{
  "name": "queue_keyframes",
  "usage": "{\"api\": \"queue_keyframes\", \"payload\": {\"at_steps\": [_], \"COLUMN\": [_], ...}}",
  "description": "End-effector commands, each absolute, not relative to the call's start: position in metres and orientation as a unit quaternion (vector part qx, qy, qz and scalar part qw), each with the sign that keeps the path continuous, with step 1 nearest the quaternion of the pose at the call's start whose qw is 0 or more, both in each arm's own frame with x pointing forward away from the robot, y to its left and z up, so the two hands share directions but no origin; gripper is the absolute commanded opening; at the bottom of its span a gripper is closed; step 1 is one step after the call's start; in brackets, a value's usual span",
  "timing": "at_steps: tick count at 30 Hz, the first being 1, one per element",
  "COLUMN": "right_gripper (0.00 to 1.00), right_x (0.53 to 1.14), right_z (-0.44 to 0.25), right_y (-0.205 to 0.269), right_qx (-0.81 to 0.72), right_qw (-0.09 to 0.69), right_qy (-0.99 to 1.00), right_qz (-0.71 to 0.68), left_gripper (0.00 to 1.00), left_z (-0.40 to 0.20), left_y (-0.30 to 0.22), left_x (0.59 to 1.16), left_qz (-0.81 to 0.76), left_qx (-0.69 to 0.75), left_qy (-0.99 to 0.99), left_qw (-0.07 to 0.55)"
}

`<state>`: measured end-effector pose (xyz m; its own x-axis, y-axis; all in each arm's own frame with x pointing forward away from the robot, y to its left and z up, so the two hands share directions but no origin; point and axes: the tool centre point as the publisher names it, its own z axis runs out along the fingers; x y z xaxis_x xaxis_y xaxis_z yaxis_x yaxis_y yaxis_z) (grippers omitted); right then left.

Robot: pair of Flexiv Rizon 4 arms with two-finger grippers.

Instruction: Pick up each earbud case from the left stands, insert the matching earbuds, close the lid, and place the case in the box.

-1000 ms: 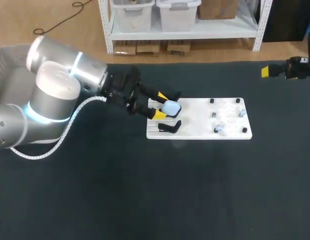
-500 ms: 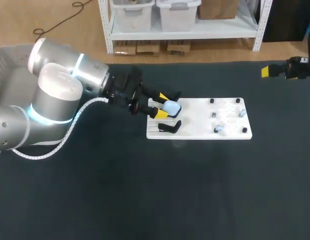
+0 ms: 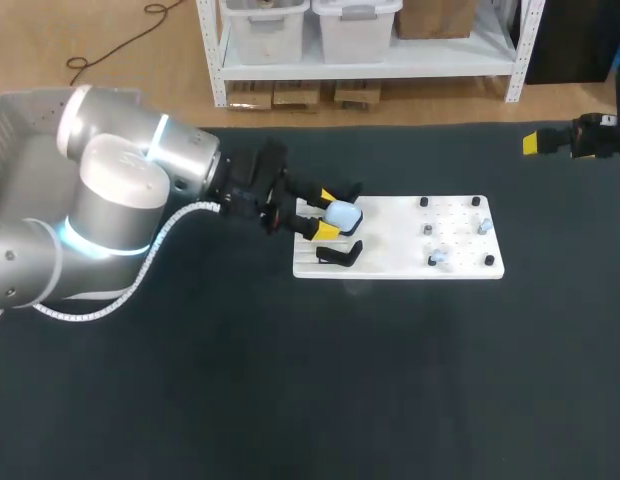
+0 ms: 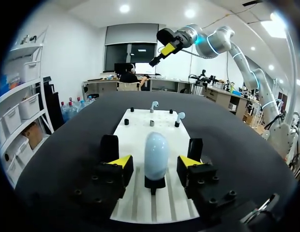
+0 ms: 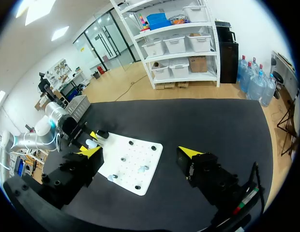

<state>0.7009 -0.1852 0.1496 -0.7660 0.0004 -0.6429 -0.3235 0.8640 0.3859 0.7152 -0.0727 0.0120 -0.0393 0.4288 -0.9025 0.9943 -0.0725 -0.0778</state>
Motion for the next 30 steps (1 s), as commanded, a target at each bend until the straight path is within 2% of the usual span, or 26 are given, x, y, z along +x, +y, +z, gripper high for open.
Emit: {"api": "queue_keyframes", "payload": {"at_steps": [1,5,23,25,30], "right_gripper": [1.0,1.0,1.0,1.0,1.0], "right_x": [0.7009,0.7009,0.7009,0.7009,0.7009], "right_z": [0.1495,0.1495,0.1495,0.1495,0.1495], "right_y": [-0.1854,-0.1854,-0.1854,-0.1854,-0.1854], "right_qx": [-0.089,-0.089,-0.089,-0.089,-0.089], "right_qw": [0.33,0.33,0.33,0.33,0.33], "right_qy": [0.907,0.907,0.907,0.907,0.907], "right_qz": [0.246,0.246,0.246,0.246,0.246], "left_gripper": [0.54,0.49,0.44,0.34,0.3], "left_z": [0.0115,0.0119,0.0106,0.01,0.0099], "left_y": [-0.0722,-0.0727,-0.0778,-0.0784,-0.079], "left_x": [0.713,0.714,0.7122,0.7126,0.7131], "left_qz": [-0.413,-0.414,-0.417,-0.415,-0.415], "left_qx": [0.602,0.601,0.596,0.596,0.595], "left_qy": [0.59,0.59,0.593,0.593,0.594], "left_qw": [0.345,0.346,0.346,0.346,0.348]}}
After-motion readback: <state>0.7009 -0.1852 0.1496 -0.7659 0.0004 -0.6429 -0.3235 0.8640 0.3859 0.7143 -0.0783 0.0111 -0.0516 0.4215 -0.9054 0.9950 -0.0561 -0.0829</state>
